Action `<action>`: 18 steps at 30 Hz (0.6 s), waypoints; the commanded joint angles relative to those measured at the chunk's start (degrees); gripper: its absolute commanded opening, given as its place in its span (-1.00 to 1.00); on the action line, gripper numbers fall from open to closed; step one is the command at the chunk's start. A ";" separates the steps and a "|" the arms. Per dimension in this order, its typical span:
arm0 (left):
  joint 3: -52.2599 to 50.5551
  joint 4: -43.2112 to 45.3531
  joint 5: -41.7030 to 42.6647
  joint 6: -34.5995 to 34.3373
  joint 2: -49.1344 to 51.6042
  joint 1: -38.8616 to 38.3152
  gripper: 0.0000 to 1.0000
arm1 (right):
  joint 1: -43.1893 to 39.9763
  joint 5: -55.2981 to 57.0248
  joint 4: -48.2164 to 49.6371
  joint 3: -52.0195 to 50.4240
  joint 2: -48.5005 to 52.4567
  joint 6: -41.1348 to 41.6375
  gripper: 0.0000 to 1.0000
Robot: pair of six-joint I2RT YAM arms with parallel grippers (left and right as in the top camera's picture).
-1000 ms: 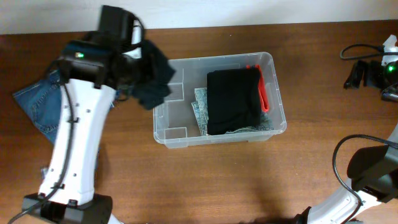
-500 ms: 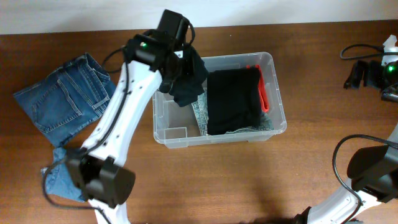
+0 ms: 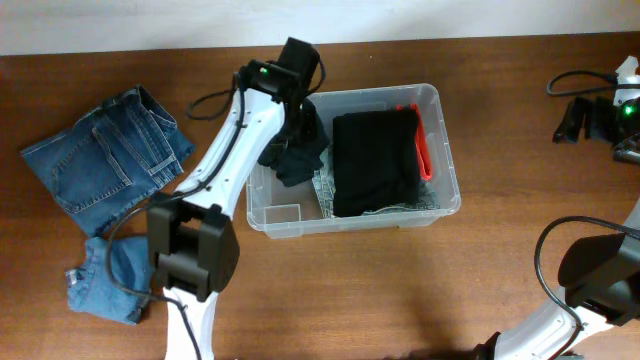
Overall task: Pack container
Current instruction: 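Lift the black knit item with the left gripper over the bin, then lower the black knit item into the bin's left side and release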
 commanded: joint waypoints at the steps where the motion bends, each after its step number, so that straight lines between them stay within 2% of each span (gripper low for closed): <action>1: 0.26 0.28 -1.86 1.36 1.29 0.07 -0.99 | 0.04 0.26 0.02 0.11 -0.46 0.00 0.97; 15: 0.11 0.31 -1.88 1.31 5.11 -0.52 -0.99 | 0.04 0.26 0.02 0.11 -0.46 0.00 0.97; 16: 0.11 0.33 -1.88 1.31 5.11 -0.52 -0.92 | 0.04 0.26 0.02 0.11 -0.46 0.00 0.97; 18: 0.11 0.20 -1.90 1.33 5.14 -0.52 -0.46 | 0.04 0.26 0.02 0.11 -0.46 0.00 0.97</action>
